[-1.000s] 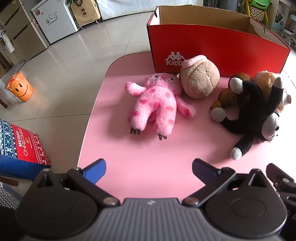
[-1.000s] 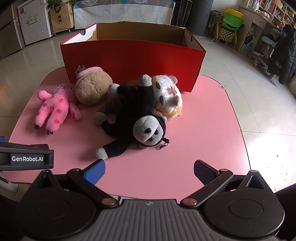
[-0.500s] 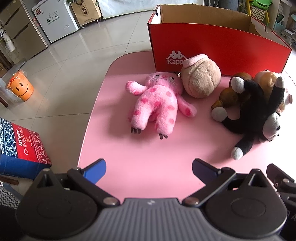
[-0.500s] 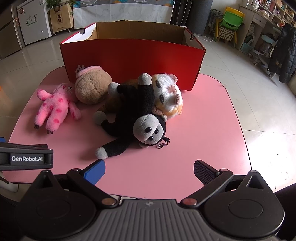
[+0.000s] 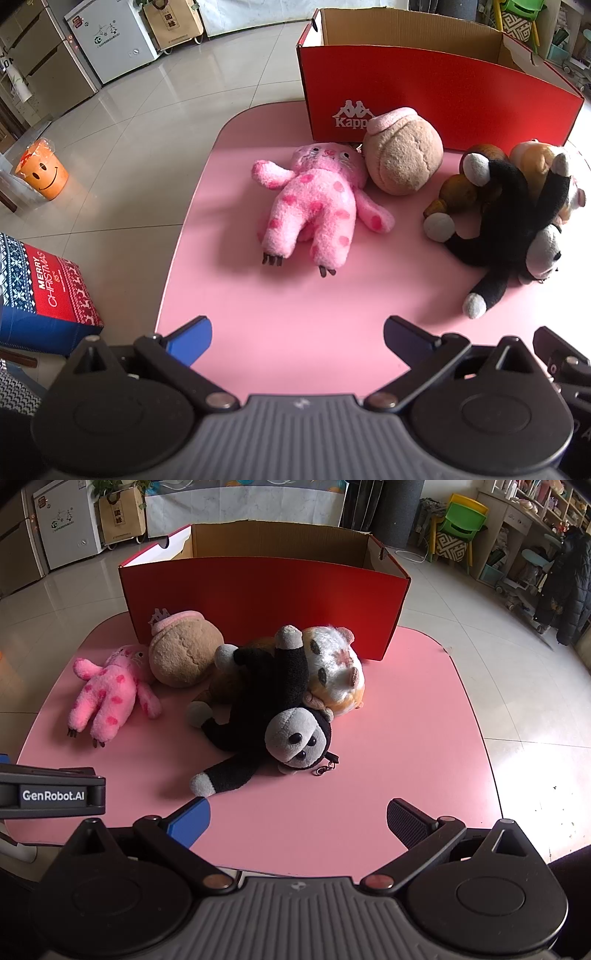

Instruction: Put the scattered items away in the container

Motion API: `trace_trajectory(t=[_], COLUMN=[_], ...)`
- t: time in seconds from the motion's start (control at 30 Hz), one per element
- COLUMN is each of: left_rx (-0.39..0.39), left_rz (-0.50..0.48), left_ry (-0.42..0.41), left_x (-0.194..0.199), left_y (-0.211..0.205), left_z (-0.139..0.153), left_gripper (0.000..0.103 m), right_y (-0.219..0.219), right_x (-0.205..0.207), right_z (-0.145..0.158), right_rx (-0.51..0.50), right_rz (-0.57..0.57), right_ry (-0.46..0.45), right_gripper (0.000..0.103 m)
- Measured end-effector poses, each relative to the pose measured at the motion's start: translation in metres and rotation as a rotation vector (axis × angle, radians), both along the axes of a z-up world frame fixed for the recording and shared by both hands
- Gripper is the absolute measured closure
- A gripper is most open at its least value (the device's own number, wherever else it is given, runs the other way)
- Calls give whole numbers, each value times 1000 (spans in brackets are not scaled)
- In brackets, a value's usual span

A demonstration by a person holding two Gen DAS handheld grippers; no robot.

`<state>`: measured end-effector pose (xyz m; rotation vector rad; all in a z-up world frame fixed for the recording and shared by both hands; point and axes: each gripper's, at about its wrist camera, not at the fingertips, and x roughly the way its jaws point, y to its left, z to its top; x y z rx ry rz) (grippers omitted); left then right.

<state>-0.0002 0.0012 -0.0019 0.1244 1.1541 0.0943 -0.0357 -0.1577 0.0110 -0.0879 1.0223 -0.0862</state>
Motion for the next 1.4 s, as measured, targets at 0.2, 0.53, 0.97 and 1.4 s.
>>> trace_trajectory(t=[0.2,0.53,0.97,1.4], left_rx=[0,3,9,9], left_rz=[1,2,-2,-5], left_ry=[0,2,2,3], left_x=[0,1,1,1], left_y=[0,0,-2,-4], left_z=[0,0,-1,-2], left_gripper=[0,0,0,0], right_y=[-1,-1,-4,-8], right_x=[0,0,1,2], right_z=[0,0,-1,-1], right_rx=[-1,-1,5,15], right_rz=[0,-1,-8,-27], right_ry=[0,2,2,2], right_gripper=[0,0,0,0])
